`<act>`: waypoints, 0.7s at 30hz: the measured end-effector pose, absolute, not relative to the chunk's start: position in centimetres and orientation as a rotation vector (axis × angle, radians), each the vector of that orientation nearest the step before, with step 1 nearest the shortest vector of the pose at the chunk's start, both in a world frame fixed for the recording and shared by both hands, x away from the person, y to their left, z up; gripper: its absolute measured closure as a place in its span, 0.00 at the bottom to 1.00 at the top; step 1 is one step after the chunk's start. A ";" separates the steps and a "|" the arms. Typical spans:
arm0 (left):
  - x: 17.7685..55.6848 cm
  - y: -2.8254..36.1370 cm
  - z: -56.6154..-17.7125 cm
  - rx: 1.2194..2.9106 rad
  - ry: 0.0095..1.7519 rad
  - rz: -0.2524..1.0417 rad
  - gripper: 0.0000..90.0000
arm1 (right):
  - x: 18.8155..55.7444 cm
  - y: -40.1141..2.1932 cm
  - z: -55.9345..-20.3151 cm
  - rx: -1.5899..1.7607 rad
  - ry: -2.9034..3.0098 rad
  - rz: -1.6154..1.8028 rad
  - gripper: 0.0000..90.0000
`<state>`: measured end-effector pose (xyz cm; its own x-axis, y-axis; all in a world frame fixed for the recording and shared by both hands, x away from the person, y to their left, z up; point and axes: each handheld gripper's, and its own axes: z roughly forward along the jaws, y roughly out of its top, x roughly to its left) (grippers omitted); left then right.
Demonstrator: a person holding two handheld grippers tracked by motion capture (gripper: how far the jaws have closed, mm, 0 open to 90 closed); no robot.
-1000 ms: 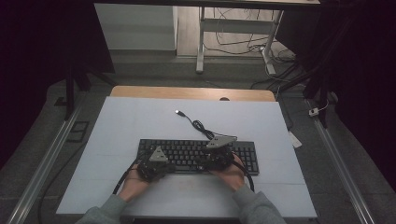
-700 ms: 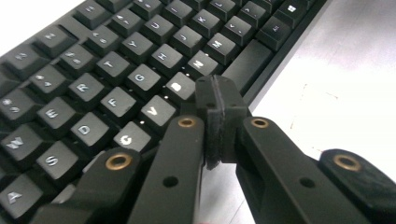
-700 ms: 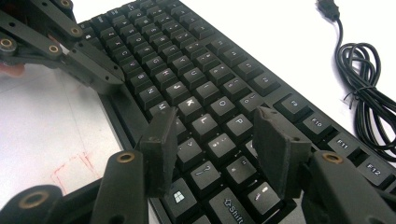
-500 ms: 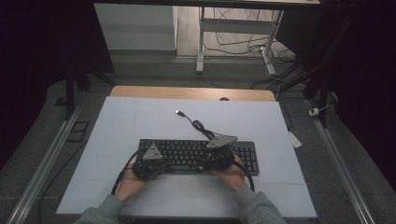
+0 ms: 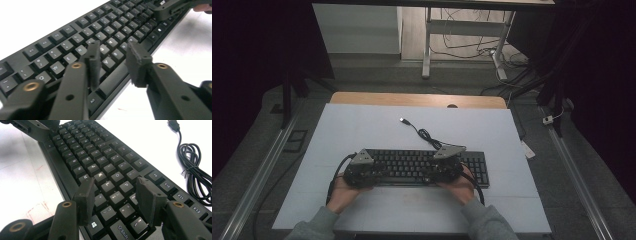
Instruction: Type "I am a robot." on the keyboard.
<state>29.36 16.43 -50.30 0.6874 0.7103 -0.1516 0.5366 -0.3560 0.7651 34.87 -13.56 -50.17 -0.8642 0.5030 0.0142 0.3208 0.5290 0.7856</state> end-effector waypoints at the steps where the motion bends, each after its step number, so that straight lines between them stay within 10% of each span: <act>1: 29.4 16.6 -50.3 2.047 0.960 0.260 0.65 | 34.9 -13.6 -50.2 0.699 2.554 1.246 0.55; 21: 30.7 17.7 -51.0 2.037 1.053 0.286 0.53 | 34.9 -13.6 -50.2 0.699 2.557 1.236 0.55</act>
